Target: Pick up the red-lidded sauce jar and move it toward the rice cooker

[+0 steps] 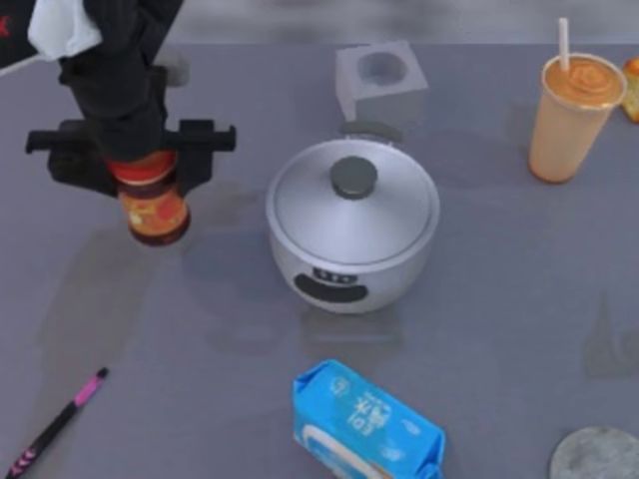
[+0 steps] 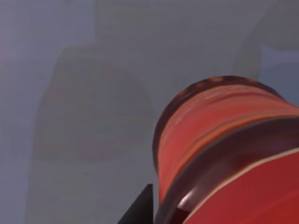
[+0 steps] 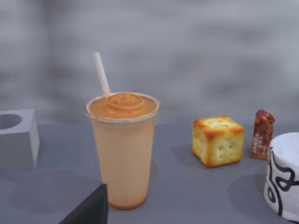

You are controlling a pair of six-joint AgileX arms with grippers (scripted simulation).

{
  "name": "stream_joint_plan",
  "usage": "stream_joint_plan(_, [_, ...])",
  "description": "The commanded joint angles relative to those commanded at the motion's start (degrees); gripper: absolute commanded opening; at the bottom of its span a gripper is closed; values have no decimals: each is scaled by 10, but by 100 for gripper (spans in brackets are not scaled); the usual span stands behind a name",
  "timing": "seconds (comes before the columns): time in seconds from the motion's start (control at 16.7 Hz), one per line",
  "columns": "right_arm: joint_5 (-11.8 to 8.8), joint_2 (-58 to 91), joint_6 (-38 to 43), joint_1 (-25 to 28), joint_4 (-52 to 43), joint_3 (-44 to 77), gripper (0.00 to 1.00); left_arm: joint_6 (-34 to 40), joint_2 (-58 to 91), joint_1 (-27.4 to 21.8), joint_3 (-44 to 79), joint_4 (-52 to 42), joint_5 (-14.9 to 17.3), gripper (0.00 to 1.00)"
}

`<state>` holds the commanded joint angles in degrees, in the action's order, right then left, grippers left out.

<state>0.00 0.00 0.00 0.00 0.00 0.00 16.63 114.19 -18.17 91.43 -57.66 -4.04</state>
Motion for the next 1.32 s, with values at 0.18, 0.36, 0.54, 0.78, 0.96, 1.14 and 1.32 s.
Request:
stream_joint_plan(0.18, [0, 0, 0, 0, 0, 0, 100, 10, -2, -4, -2, 4, -3, 0])
stream_joint_plan(0.36, [0, 0, 0, 0, 0, 0, 100, 8, 1, -1, -2, 5, -1, 0])
stream_joint_plan(0.54, [0, 0, 0, 0, 0, 0, 100, 6, 15, -1, -24, 44, 1, 0])
stream_joint_plan(0.78, [0, 0, 0, 0, 0, 0, 100, 4, 39, 1, -56, 99, -2, 0])
stream_joint_plan(0.96, [0, 0, 0, 0, 0, 0, 100, 4, 40, 1, -57, 100, -2, 0])
stream_joint_plan(1.14, [0, 0, 0, 0, 0, 0, 100, 4, 40, 1, -57, 100, -2, 23])
stream_joint_plan(1.32, [0, 0, 0, 0, 0, 0, 100, 4, 40, 1, -57, 100, -2, 45])
